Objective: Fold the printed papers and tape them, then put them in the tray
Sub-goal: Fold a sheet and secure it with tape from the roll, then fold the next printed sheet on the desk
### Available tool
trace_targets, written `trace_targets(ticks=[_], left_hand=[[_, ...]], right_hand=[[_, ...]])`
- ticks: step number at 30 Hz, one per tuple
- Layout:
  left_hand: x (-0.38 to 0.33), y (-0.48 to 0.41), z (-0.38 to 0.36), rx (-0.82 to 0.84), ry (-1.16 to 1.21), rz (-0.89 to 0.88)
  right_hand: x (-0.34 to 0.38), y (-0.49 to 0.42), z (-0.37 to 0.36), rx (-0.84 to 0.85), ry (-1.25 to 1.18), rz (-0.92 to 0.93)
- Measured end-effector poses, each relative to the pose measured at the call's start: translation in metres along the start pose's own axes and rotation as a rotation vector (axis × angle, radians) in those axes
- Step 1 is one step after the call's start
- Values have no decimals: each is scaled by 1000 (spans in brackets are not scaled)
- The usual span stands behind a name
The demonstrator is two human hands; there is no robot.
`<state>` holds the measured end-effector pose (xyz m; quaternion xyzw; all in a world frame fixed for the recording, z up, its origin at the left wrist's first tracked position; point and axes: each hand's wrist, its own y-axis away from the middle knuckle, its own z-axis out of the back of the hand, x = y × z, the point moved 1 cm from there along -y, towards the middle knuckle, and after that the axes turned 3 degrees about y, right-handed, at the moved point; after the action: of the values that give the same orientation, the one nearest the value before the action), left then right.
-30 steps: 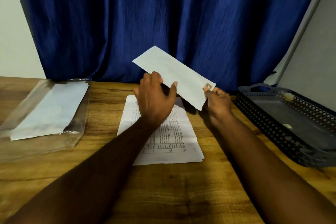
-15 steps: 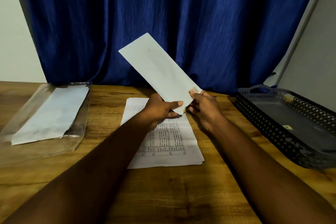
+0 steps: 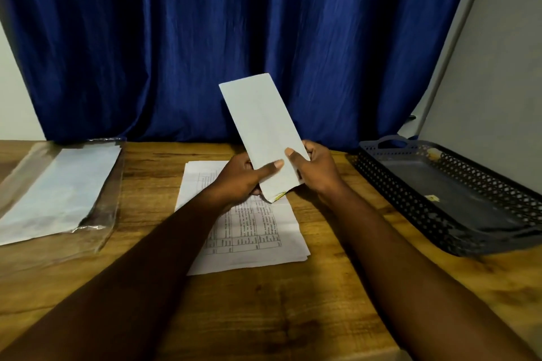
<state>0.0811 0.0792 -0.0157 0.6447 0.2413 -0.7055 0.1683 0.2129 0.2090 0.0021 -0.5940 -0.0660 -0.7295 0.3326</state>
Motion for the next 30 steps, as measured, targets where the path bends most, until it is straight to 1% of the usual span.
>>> trace_targets(ticks=[2, 4, 6, 7, 10, 12, 13, 15, 17, 21, 23, 26, 28, 30], left_hand=[[1, -1, -1, -53, -24, -19], [5, -2, 1, -131, -110, -82], [10, 1, 3, -191, -308, -184], [11, 2, 3, -192, -405, -232], [11, 7, -2, -91, -612, -361], [9, 8, -11, 5, -719, -418], [10, 8, -15, 41, -771, -434], [13, 9, -22, 94, -806, -431], [16, 10, -26, 130, -805, -402], [19, 8, -23, 141, -915, -384], [21, 7, -23, 142, -957, -384], [23, 4, -25, 154, -993, -390], [23, 2, -25, 151, -1010, -400], [22, 0, -28, 150, -1024, -407]], right_hand=[[5, -4, 7, -25, 42, 0], [12, -10, 19, -31, 108, 1], [21, -13, 38, -47, 151, -17], [25, -14, 52, -60, 174, -28], [37, -13, 98, -119, 200, -67], [42, -7, 138, -140, 241, -133], [41, -3, 158, -125, 282, -183], [35, 8, 198, -78, 313, -285], [22, 19, 235, -78, 297, -360], [-2, 29, 291, -215, 352, -471], [-13, 31, 311, -235, 422, -524], [-32, 34, 329, -194, 565, -592], [-43, 35, 332, -127, 605, -627], [-49, 33, 333, -57, 691, -615]])
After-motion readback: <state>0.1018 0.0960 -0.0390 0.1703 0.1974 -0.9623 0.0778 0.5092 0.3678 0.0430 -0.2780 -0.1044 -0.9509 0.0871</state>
